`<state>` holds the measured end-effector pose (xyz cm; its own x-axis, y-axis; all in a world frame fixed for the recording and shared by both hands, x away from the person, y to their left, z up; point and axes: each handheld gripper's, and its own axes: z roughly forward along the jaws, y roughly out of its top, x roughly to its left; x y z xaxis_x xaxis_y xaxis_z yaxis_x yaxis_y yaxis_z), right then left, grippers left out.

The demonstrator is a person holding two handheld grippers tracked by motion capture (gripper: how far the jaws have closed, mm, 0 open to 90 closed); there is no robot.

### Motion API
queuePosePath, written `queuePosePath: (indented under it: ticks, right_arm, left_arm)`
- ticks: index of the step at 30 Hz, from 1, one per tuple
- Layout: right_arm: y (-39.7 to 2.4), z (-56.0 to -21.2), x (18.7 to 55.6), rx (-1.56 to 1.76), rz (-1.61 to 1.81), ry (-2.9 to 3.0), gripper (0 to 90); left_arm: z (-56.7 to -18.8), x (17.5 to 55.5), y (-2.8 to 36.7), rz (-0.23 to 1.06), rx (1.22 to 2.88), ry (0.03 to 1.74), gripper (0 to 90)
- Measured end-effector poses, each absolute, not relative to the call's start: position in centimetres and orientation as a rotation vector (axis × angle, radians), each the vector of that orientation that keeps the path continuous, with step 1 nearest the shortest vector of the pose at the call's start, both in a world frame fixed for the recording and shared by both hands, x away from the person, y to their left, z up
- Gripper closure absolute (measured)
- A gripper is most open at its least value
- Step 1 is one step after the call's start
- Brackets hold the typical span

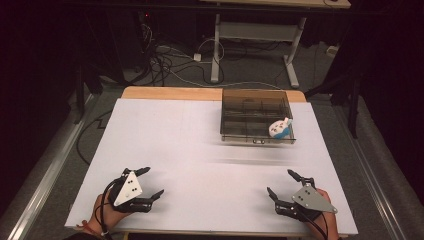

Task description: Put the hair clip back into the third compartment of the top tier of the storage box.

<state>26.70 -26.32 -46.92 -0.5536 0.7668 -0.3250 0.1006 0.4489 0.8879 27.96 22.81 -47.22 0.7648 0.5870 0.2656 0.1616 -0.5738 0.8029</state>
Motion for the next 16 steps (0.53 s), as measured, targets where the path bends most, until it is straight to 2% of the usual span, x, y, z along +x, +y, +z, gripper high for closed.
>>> queuePosePath:
  ticks: [16]
  right_arm:
    - [-26.52, -46.99, 26.92, 0.731, 1.139, 1.955, 17.9]
  left_arm:
    - [-47.18, 28.36, 22.74, 0.659, 2.134, 0.569, 17.8]
